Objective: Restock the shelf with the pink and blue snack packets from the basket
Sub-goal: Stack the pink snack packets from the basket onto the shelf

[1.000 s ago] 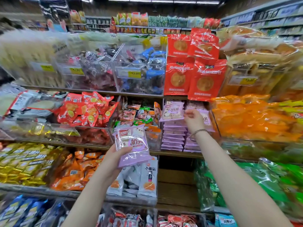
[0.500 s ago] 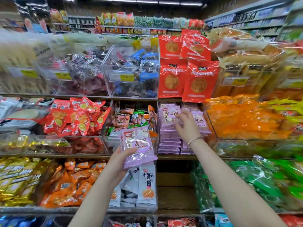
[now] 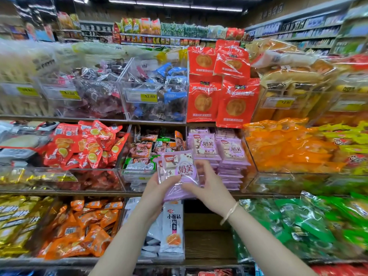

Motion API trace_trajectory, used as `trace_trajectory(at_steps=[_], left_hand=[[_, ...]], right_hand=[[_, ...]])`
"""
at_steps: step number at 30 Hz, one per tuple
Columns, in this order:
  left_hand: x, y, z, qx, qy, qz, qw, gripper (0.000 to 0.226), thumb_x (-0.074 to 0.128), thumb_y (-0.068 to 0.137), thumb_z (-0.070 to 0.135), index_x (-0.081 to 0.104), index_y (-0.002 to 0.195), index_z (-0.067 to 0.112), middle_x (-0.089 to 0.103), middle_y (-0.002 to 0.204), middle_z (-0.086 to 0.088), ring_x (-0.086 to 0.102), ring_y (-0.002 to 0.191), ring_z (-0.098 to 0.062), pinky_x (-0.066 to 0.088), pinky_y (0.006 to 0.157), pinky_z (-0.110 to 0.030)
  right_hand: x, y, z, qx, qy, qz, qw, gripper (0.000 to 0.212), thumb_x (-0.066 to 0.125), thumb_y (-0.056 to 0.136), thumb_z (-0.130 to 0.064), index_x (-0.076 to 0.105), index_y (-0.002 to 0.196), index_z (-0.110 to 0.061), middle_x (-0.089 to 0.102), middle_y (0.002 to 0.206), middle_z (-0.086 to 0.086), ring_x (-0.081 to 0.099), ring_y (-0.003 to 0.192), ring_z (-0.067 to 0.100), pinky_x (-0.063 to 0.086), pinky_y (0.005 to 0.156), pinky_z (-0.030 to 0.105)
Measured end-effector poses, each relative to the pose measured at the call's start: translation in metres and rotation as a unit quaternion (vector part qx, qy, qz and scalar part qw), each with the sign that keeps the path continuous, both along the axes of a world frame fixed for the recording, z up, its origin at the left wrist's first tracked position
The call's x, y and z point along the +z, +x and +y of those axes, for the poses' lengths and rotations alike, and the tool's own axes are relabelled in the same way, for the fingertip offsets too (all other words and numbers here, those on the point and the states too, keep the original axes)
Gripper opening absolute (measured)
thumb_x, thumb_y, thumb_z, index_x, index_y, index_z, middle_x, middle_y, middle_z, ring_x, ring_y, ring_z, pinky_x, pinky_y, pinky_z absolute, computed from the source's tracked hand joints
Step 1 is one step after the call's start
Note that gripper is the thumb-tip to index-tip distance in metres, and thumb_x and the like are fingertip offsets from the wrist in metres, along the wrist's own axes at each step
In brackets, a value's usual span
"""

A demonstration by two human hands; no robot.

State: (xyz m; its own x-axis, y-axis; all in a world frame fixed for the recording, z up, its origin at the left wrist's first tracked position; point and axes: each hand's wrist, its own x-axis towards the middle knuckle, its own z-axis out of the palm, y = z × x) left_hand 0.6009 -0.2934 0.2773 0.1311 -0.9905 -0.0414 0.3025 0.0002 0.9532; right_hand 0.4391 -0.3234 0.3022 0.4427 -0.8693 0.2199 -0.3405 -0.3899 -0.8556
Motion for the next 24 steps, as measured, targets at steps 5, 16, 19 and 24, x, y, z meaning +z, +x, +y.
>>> trace_trajectory(at_steps=[5,16,19,24], left_hand=[[0.006,-0.012,0.000,0.015,0.025,-0.007,1.000,0.045,0.068,0.064,0.059,0.057,0.100,0.033,0.067,0.100,0.017,0.066,0.089,-0.006,0.051,0.070,-0.027],[0.003,0.005,0.008,0.064,0.052,-0.003,0.997,0.007,0.060,0.092,0.025,0.055,0.097,0.027,0.058,0.086,0.022,0.053,0.081,0.004,0.044,0.076,-0.026],[0.006,0.006,0.009,0.061,0.051,-0.008,0.997,0.010,0.060,0.092,0.025,0.053,0.099,0.026,0.058,0.088,0.020,0.055,0.082,0.002,0.044,0.068,-0.023],[0.009,0.005,0.012,0.057,0.061,-0.004,0.996,0.017,0.060,0.092,0.023,0.057,0.108,0.023,0.065,0.100,0.012,0.060,0.097,-0.008,0.047,0.081,-0.030]], right_hand=[[-0.005,-0.012,-0.010,-0.044,0.115,-0.147,0.981,0.046,0.067,0.084,-0.019,0.049,0.125,-0.027,0.059,0.123,-0.003,0.059,0.110,0.015,0.053,0.089,0.037],[0.011,-0.061,-0.088,-0.298,0.142,-0.290,0.898,0.050,0.063,0.086,-0.011,0.048,0.133,-0.020,0.059,0.125,0.005,0.064,0.087,0.020,0.056,0.074,0.034],[0.005,-0.057,-0.095,-0.346,0.184,-0.314,0.865,0.056,0.065,0.084,-0.010,0.044,0.136,-0.015,0.058,0.123,0.007,0.051,0.056,0.013,0.044,0.051,0.024],[-0.008,-0.051,-0.092,-0.349,0.198,-0.461,0.792,0.069,0.068,0.081,-0.006,0.035,0.141,-0.009,0.051,0.133,0.014,0.062,0.096,0.019,0.051,0.087,0.030]])
